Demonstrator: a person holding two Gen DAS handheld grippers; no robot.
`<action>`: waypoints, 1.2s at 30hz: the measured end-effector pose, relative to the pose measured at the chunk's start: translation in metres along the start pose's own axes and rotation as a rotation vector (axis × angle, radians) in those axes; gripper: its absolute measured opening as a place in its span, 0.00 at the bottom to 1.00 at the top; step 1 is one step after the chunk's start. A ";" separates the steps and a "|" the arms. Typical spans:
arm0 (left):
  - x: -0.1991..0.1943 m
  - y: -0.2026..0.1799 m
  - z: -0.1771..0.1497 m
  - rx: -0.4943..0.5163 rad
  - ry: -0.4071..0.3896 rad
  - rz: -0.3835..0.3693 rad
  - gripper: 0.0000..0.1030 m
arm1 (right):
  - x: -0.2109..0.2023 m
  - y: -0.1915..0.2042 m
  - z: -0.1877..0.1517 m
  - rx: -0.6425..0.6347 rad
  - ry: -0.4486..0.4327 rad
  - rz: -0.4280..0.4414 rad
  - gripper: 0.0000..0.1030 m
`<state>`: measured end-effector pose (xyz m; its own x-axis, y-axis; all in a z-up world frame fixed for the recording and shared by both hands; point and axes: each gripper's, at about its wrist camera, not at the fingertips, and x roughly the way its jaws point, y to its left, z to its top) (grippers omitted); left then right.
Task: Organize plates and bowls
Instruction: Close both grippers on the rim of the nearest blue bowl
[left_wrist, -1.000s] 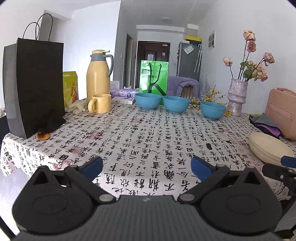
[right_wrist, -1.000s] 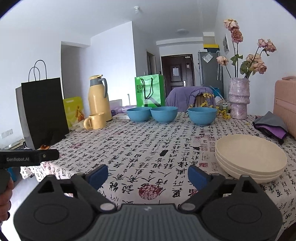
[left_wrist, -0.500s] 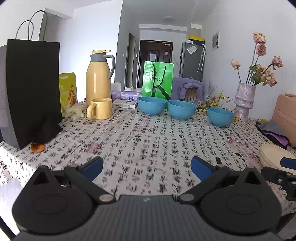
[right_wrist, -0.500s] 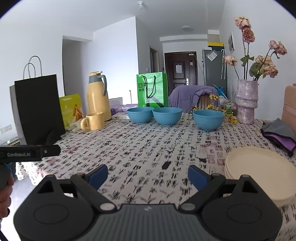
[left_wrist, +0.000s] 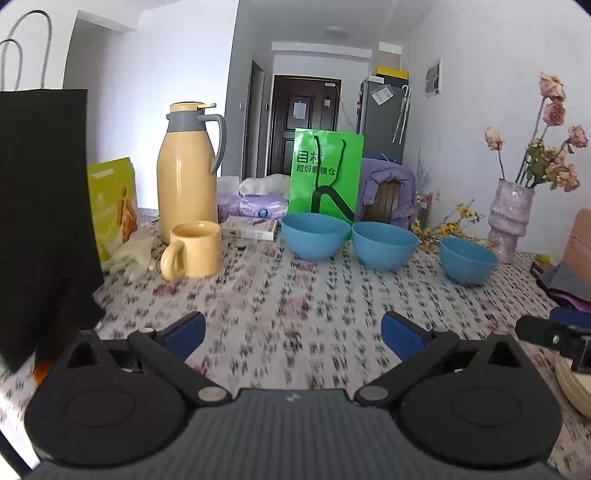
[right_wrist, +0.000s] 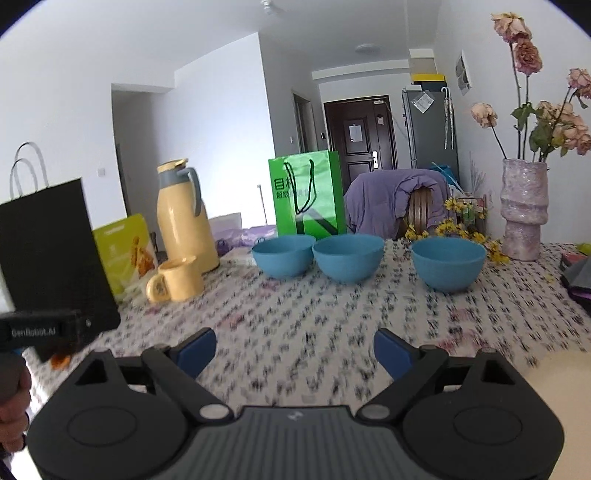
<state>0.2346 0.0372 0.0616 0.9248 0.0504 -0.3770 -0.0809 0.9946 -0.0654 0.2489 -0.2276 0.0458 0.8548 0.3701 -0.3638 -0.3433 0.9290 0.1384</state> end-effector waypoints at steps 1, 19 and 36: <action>0.010 0.003 0.005 0.003 0.003 0.005 1.00 | 0.010 0.001 0.006 0.000 -0.003 -0.002 0.89; 0.229 0.057 0.120 -0.069 0.145 -0.126 0.98 | 0.236 -0.011 0.096 0.301 0.174 0.111 0.59; 0.447 0.057 0.158 -0.180 0.377 -0.098 0.35 | 0.421 -0.040 0.090 0.658 0.266 0.016 0.40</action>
<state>0.7026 0.1309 0.0353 0.7332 -0.1138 -0.6705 -0.0939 0.9595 -0.2655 0.6573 -0.1089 -0.0298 0.6989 0.4477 -0.5578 0.0226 0.7657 0.6428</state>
